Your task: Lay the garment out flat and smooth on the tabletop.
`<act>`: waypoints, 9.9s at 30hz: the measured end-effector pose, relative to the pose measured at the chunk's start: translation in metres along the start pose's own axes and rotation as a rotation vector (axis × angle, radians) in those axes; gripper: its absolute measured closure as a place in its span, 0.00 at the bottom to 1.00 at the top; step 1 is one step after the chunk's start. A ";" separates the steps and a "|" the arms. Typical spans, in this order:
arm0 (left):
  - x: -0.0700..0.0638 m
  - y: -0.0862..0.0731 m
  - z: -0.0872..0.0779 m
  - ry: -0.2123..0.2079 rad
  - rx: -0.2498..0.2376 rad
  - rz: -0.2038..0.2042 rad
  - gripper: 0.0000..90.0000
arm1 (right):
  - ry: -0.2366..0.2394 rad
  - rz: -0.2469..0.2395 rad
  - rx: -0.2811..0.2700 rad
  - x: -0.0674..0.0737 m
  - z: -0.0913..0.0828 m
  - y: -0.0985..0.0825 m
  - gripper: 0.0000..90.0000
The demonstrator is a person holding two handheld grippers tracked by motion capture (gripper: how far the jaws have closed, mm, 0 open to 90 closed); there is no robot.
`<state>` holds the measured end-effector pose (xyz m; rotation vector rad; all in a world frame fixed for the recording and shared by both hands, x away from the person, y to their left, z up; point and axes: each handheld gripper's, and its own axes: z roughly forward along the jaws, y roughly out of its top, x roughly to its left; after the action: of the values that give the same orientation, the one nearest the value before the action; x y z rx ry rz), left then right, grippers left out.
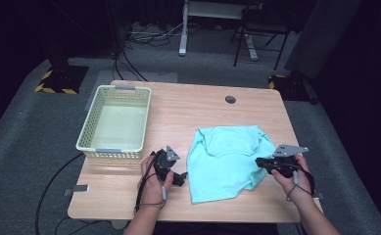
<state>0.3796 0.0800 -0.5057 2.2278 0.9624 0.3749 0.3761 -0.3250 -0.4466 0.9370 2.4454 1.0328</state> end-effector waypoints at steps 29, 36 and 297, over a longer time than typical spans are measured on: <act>0.000 0.000 0.000 -0.001 -0.001 -0.002 0.01 | -0.153 0.123 -0.080 -0.015 -0.078 -0.077 0.65; -0.007 -0.003 -0.004 0.127 -0.017 -0.047 0.01 | -0.108 0.111 -0.081 -0.019 -0.065 -0.070 0.55; -0.107 0.147 0.068 -0.074 -0.035 0.236 0.97 | 0.033 0.029 -0.038 -0.003 -0.009 -0.087 0.41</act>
<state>0.4181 -0.1037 -0.4547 2.3119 0.6511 0.4073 0.3351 -0.3766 -0.5034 0.9532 2.4367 1.1094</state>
